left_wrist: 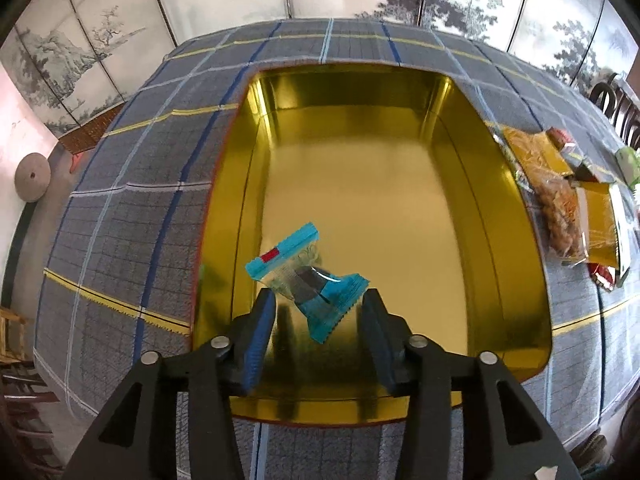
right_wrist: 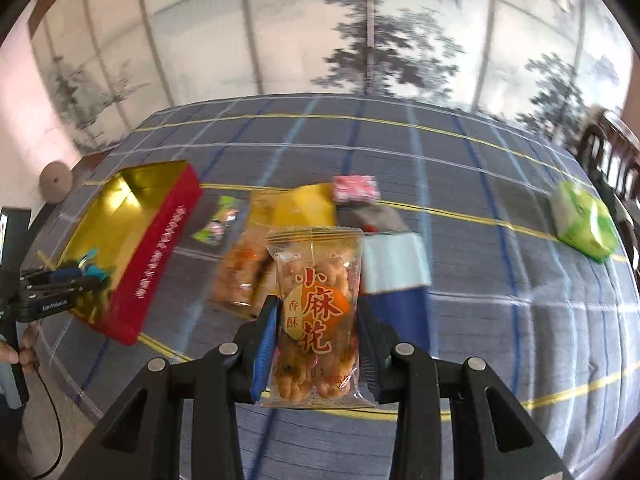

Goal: Organize snacks

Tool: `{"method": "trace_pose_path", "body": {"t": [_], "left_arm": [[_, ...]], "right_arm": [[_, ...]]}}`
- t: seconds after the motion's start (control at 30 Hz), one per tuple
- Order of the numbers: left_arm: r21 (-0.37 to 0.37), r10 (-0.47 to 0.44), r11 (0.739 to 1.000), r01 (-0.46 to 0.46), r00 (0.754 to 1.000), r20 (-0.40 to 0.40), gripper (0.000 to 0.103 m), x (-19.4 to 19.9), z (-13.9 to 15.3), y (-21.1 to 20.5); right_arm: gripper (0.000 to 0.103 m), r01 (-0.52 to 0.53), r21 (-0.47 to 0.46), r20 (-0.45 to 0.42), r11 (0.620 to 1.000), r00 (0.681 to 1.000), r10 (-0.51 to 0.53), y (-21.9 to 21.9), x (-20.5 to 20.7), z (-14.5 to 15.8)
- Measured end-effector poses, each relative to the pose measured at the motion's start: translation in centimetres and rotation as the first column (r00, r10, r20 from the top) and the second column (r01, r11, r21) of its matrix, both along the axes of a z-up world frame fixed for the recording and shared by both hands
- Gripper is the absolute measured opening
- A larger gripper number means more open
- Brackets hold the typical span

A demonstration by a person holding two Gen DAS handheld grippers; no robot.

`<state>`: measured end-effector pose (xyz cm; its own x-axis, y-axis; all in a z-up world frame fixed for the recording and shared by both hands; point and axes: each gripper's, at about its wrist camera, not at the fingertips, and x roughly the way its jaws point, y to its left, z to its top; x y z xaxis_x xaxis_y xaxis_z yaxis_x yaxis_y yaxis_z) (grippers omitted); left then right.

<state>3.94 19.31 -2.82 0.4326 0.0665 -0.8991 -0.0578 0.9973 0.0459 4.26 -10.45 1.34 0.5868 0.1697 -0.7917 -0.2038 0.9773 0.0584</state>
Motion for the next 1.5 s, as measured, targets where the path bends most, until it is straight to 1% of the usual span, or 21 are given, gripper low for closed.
{"method": "trace_pose_path", "body": {"t": [0.1,0.23,0.27,0.43,0.6,0.7,0.77,0.87,0.93,1.1,1.37,1.5], "left_arm": [[-0.020,0.011,1.000,-0.011,0.999,0.030,0.044,-0.6,1.1,0.2],[-0.046,0.054,0.998,-0.050,0.995,0.084,0.047,-1.7,3.1,1.0],[-0.044,0.072,0.997,-0.067,0.992,0.101,0.048,-2.1,3.7,1.3],[-0.016,0.161,0.987,-0.161,0.977,0.136,0.051,-3.5,5.4,3.0],[-0.019,0.241,0.970,-0.240,0.963,0.118,0.052,-4.8,5.1,4.8],[-0.002,0.268,0.963,-0.269,0.958,0.106,0.052,-5.5,4.7,5.4],[-0.004,0.278,0.960,-0.279,0.955,0.102,0.052,-6.0,4.5,5.6],[0.004,0.297,0.954,-0.299,0.950,0.099,0.058,-6.6,4.3,6.0],[0.007,0.308,0.951,-0.310,0.946,0.099,0.061,-6.9,4.2,6.2],[0.002,0.330,0.943,-0.332,0.940,0.085,0.063,-7.5,3.8,6.8],[-0.035,0.370,0.929,-0.369,0.926,0.070,0.064,-8.2,3.6,7.9],[-0.038,0.379,0.926,-0.377,0.923,0.071,0.064,-8.6,3.8,8.2]], "right_arm": [[0.037,-0.050,0.004,-0.004,0.999,0.999,0.050,2.2,0.2,0.1],[0.037,-0.119,0.017,0.005,0.993,0.993,0.119,5.5,0.5,0.5],[0.037,-0.138,0.017,0.009,0.990,0.990,0.137,6.3,0.6,0.6],[0.037,-0.233,0.034,0.013,0.972,0.972,0.233,10.8,0.6,0.9],[0.037,-0.302,0.032,0.015,0.953,0.953,0.302,14.5,0.6,0.7],[0.037,-0.335,0.031,0.013,0.942,0.942,0.334,16.3,0.8,0.5],[0.037,-0.353,0.019,0.015,0.935,0.936,0.353,17.4,0.9,0.4],[0.037,-0.369,0.011,0.009,0.929,0.930,0.369,18.6,1.2,0.0],[0.037,-0.373,0.015,0.000,0.928,0.928,0.373,19.2,1.5,-0.2],[0.037,-0.379,-0.002,-0.009,0.925,0.925,0.379,20.4,1.6,-0.7],[0.037,-0.391,-0.041,-0.034,0.919,0.920,0.390,21.9,1.6,-2.0],[0.037,-0.397,-0.047,-0.043,0.917,0.918,0.395,22.5,1.8,-2.5]]}}
